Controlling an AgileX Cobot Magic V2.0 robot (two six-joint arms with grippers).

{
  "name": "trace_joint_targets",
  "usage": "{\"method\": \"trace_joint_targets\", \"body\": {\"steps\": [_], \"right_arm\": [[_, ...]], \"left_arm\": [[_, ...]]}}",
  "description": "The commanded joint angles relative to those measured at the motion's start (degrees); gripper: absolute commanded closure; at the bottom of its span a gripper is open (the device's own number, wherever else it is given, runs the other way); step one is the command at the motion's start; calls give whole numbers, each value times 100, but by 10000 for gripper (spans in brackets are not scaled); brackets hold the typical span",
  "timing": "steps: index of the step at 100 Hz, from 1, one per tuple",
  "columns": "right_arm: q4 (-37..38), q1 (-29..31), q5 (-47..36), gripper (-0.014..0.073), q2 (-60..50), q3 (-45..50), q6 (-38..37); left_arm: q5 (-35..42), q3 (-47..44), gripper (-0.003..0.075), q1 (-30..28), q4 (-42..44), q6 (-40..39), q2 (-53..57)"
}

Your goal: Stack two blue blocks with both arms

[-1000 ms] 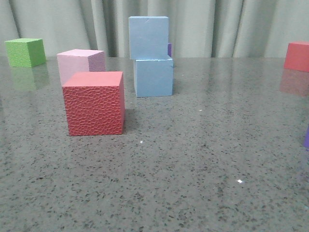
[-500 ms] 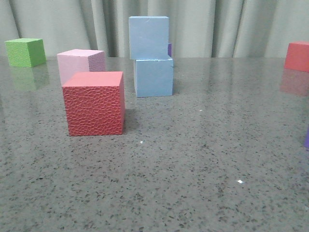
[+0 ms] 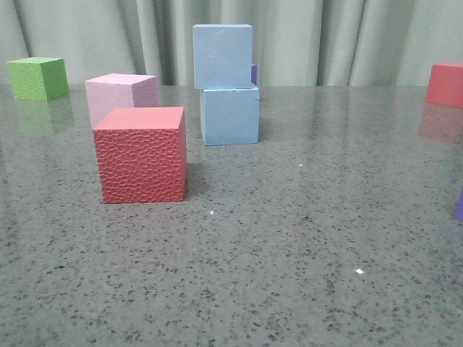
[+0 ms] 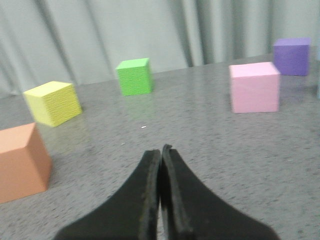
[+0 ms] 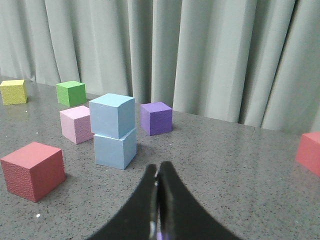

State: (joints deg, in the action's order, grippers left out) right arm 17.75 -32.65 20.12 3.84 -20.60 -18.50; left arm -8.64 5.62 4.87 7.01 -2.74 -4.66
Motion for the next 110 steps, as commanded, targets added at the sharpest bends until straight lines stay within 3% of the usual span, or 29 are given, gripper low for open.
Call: {"method": "trace_joint_targets", "body": {"steps": [1,24,110], "right_arm": [[125,36,-487,662,43,-129,34],[125,36,-487,662,43,-129,34],[125,36,-464,662,43,-129,34]], "left_arm": [[697,-94,740,-224,-115,52,173],[864,-743,740,-508,-439,52,712],[697,-725,739,-521,-581,52,701]]}}
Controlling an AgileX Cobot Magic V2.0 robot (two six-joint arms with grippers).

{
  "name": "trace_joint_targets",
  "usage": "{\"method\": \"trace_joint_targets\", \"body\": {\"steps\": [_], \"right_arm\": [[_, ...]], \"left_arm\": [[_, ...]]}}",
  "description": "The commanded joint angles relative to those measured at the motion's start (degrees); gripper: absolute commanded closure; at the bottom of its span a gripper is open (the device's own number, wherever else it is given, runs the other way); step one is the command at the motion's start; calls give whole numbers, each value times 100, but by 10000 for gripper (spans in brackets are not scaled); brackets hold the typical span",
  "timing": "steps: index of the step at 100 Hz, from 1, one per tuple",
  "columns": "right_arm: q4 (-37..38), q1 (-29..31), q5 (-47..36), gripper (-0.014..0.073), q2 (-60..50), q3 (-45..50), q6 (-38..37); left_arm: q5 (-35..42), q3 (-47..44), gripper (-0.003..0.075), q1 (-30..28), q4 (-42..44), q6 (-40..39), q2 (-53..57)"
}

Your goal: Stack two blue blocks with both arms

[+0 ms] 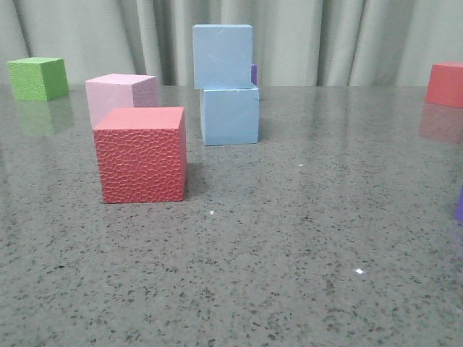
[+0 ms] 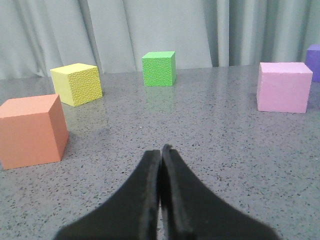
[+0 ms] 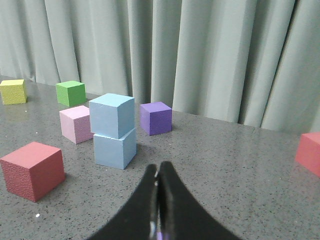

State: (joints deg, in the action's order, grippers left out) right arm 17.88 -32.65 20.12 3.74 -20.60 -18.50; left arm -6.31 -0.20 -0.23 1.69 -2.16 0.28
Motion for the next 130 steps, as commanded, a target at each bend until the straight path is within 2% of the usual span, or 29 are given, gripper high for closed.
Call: {"method": "trace_joint_targets", "body": {"steps": [1,56,71,81,102,114,130], "right_arm": [[112,36,-464,662,52,-129,34],[151,36,-459,662,52,-110,34],[66,92,-913,662,60,101,34],[-191,456,-1353,662,60,326,34],[-577,1653,-2097,662,60,1012,34],[-680,2281,-2403,662,60,1423,34],[-680,2783,-2562,662,60,1833,34]], "left_arm": [[464,-142,739,-10,-50,-6,208],[464,-142,739,-10,-50,-6,208],[464,-142,739,-10,-50,-6,208],[464,-142,739,-10,-50,-6,208],[464,-142,739,-10,-50,-6,208],[464,-142,739,-10,-50,-6,208],[464,-142,739,-10,-50,-6,208]]}}
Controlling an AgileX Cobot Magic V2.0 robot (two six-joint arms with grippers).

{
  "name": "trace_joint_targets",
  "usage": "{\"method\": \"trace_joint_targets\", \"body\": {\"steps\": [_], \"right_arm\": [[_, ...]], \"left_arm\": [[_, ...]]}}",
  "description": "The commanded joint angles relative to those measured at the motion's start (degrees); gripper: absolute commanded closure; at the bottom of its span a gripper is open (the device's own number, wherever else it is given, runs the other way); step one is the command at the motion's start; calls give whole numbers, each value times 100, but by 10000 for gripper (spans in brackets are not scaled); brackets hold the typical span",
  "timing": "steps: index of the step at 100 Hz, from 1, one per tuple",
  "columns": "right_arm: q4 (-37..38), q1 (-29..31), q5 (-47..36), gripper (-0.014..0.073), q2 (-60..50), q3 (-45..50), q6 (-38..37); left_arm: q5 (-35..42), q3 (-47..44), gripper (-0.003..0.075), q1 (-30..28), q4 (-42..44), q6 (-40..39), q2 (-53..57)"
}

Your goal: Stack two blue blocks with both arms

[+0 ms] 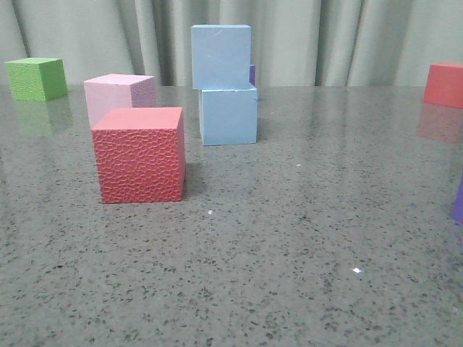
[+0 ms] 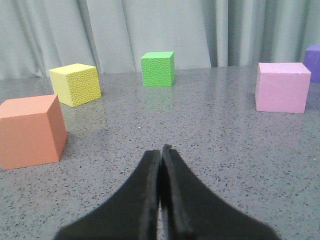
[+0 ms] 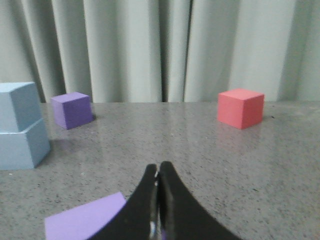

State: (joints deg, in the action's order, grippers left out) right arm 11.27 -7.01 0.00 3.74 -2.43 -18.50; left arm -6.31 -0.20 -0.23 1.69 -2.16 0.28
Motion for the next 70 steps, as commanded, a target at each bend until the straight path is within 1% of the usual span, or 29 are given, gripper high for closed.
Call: {"method": "trace_joint_targets", "body": {"steps": [1,21,40,70], "right_arm": [[-19,245,-550,662,60,30,34],[-149,420,-550,662,-130,408,34],[-166,459,-156,662,-560,408,34],[-166,459,-36,662,-541,408,34]], "left_arm": [[464,-142,739,-10,-50,-6,208],[464,-142,739,-10,-50,-6,208],[464,-142,739,-10,-50,-6,208],[464,-142,739,-10,-50,-6,208]]}}
